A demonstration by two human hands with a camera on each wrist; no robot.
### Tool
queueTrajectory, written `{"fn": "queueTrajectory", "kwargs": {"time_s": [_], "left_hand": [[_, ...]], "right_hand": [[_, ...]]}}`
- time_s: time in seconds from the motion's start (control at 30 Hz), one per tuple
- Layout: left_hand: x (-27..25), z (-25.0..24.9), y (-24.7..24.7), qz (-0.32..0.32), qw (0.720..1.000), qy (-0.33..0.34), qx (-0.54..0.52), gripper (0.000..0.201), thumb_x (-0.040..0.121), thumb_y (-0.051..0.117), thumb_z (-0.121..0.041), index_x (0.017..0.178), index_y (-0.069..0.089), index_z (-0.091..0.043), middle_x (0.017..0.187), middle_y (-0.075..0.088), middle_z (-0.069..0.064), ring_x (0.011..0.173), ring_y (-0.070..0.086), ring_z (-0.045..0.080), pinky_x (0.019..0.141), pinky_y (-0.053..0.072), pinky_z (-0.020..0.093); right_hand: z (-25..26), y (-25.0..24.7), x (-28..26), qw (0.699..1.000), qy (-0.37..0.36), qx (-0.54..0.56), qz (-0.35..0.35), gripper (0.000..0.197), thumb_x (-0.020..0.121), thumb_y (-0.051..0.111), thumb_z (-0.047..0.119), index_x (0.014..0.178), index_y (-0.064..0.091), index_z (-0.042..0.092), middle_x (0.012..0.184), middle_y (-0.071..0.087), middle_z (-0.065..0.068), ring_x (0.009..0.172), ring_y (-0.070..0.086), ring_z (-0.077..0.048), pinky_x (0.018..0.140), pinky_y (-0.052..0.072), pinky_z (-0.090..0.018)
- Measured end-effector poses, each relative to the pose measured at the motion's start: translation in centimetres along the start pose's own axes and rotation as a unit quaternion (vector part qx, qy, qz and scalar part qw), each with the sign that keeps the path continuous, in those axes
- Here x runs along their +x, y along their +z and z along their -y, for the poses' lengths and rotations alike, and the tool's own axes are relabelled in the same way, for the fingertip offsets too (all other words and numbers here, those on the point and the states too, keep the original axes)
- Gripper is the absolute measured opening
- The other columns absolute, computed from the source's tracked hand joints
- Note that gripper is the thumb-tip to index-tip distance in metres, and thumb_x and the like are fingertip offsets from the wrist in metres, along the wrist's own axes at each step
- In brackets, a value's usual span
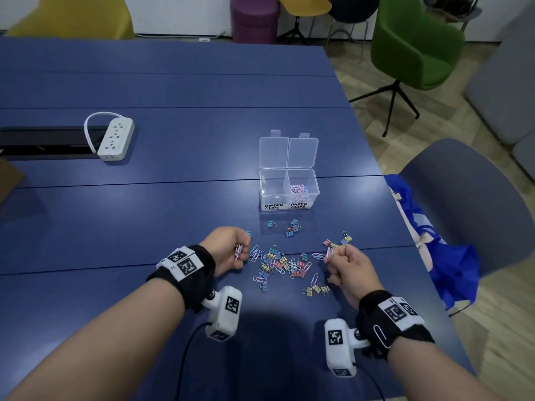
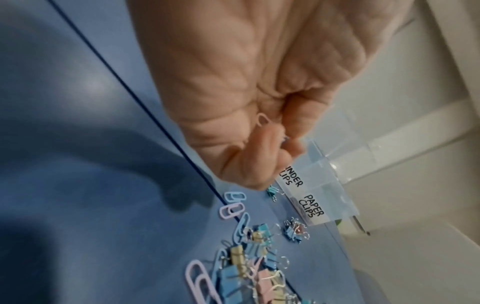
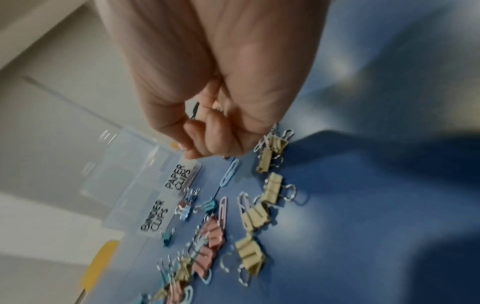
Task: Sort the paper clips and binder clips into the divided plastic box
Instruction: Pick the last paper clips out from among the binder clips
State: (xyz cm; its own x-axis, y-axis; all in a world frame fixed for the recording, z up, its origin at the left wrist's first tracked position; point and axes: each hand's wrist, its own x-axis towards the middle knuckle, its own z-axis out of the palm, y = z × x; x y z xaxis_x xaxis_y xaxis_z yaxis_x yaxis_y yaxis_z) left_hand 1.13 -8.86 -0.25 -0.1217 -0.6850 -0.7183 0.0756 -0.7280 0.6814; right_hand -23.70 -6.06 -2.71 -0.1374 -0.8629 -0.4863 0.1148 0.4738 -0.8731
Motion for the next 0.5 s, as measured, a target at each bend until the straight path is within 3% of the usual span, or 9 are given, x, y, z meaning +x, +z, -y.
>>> {"fn": "queueTrajectory", "kwargs": {"time_s": [0.07, 0.17, 0.27, 0.33, 0.4, 0.5], "left_hand": [[0.0, -0.2, 0.1, 0.028, 0.999, -0.016, -0.009, 0.023, 0.079, 0.03, -0.007, 0.058, 0.039, -0.01, 0.054, 0.04, 0.005, 0.046, 0.031, 0.016, 0.041, 0.018, 0.017], [0.5, 0.2, 0.1, 0.021, 0.999, -0.033, 0.033, 0.025, 0.085, 0.037, -0.009, 0.061, 0.043, -0.012, 0.05, 0.039, 0.001, 0.039, 0.027, 0.012, 0.038, 0.015, 0.016], [0.7, 0.5, 0.2, -0.019, 0.993, -0.02, 0.112, 0.027, 0.087, 0.032, -0.002, 0.073, 0.053, -0.011, 0.052, 0.034, -0.001, 0.039, 0.021, 0.01, 0.038, 0.013, 0.014], [0.9, 0.5, 0.2, -0.061, 0.982, 0.013, 0.18, 0.033, 0.088, 0.029, -0.001, 0.074, 0.056, -0.012, 0.054, 0.035, -0.001, 0.041, 0.025, 0.012, 0.039, 0.019, 0.015], [1.3, 0.6, 0.3, -0.107, 0.944, 0.072, 0.304, 0.033, 0.093, 0.035, -0.005, 0.069, 0.055, -0.015, 0.059, 0.044, -0.001, 0.052, 0.042, 0.017, 0.048, 0.033, 0.022], [1.6, 1.2, 0.7, -0.155, 0.849, 0.113, 0.493, 0.019, 0.09, 0.053, -0.029, 0.075, 0.051, -0.018, 0.074, 0.056, -0.002, 0.076, 0.055, 0.022, 0.069, 0.043, 0.029]], "right_hand": [[0.1, -0.1, -0.1, 0.998, 0.014, 0.054, 0.022, 0.027, 0.085, 0.044, -0.017, 0.078, 0.048, 0.009, 0.048, 0.045, 0.001, 0.039, 0.032, -0.007, 0.035, 0.02, -0.016], [0.2, -0.6, 0.0, 0.995, 0.027, 0.073, 0.058, 0.023, 0.089, 0.044, -0.013, 0.095, 0.057, 0.006, 0.053, 0.047, 0.001, 0.043, 0.036, -0.007, 0.036, 0.024, -0.016], [0.8, -1.0, 0.1, 0.991, 0.051, 0.077, 0.096, 0.02, 0.091, 0.044, -0.009, 0.092, 0.061, 0.003, 0.057, 0.046, -0.001, 0.046, 0.039, -0.009, 0.038, 0.025, -0.017], [1.1, -1.1, 0.2, 0.986, 0.075, 0.101, 0.107, 0.023, 0.09, 0.041, -0.01, 0.085, 0.059, 0.004, 0.062, 0.047, -0.001, 0.046, 0.04, -0.009, 0.039, 0.025, -0.017], [1.2, -1.3, 0.5, 0.98, 0.101, 0.127, 0.116, 0.027, 0.087, 0.035, -0.012, 0.078, 0.054, 0.006, 0.066, 0.046, -0.003, 0.047, 0.041, -0.01, 0.038, 0.027, -0.018], [1.8, -1.4, 0.7, 0.972, 0.133, 0.144, 0.133, 0.028, 0.079, 0.026, -0.01, 0.075, 0.049, 0.006, 0.067, 0.047, -0.007, 0.052, 0.043, -0.015, 0.04, 0.028, -0.021]]}}
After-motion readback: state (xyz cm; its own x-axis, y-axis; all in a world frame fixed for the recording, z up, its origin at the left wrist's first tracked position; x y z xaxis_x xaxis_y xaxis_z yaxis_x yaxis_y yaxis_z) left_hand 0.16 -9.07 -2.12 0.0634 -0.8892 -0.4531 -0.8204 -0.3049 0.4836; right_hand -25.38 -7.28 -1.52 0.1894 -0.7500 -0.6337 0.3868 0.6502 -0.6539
